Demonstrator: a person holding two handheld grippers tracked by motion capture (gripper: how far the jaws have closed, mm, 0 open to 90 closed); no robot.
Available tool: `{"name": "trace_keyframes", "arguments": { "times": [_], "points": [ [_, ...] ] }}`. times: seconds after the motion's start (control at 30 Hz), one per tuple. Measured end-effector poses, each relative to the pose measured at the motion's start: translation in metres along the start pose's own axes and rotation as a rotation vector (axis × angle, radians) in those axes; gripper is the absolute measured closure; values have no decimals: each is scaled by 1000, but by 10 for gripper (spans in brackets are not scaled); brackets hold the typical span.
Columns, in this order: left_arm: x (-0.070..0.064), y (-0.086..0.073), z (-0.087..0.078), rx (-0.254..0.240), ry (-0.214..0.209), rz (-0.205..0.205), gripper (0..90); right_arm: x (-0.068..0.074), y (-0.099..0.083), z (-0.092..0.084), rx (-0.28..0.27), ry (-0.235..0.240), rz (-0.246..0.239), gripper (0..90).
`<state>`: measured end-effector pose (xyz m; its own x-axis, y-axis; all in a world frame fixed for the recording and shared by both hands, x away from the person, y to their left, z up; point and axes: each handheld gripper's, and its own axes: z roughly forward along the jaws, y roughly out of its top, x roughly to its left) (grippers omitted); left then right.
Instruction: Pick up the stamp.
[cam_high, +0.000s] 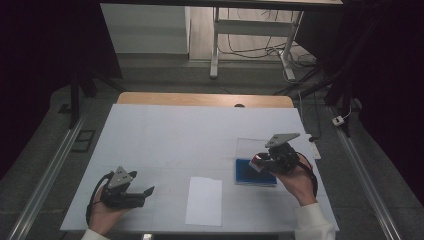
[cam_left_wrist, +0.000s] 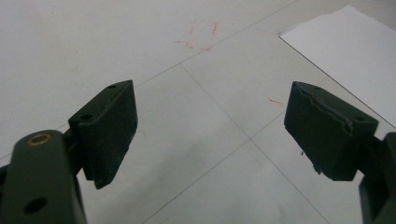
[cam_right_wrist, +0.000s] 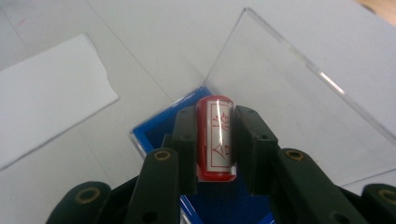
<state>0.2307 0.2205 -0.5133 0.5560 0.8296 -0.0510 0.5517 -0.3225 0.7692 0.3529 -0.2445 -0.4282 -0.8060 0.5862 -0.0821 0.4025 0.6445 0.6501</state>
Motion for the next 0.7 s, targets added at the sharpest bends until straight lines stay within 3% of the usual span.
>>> {"name": "trace_keyframes", "arguments": {
  "times": [0.27,0.7],
  "points": [
    [2,0,-3,-9,5,-7,178,5,6,-15,-55,-10,-13,703],
    [0,0,-1,0,0,3,180,14,14,-25,-88,-24,-49,703]
  ]
}}
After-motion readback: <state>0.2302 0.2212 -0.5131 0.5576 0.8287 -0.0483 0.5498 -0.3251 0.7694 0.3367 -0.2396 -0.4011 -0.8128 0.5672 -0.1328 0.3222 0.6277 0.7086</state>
